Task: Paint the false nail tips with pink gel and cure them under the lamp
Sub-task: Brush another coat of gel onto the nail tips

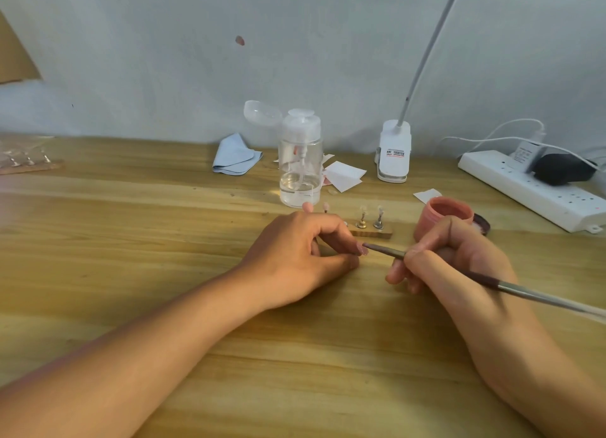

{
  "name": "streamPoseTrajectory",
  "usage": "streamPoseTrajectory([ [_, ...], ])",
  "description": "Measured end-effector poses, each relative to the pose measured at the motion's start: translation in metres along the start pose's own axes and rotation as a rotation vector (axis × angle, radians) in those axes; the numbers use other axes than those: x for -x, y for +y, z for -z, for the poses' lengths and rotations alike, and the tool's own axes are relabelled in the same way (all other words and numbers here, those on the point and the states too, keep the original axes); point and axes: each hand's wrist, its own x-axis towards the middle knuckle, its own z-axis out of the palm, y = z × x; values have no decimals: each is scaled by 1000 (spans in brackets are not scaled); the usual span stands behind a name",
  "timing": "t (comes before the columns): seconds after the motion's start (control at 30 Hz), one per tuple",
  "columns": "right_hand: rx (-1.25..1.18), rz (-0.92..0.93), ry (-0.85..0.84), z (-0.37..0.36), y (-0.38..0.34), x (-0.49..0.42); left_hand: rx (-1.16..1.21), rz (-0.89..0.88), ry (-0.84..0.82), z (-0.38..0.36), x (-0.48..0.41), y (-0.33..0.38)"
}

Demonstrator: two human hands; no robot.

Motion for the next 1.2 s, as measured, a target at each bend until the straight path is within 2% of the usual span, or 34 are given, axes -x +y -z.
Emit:
streamPoseTrajectory([
  [0.3, -21, 8, -24, 1, -2, 2, -14, -67, -18, 1, -2, -7],
  [0.93, -102, 23, 9, 3, 3, 0, 20, -29, -64, 2, -2, -10],
  [1.2, -65, 2, -4, 2, 2, 1, 17, -26, -66, 2, -2, -8],
])
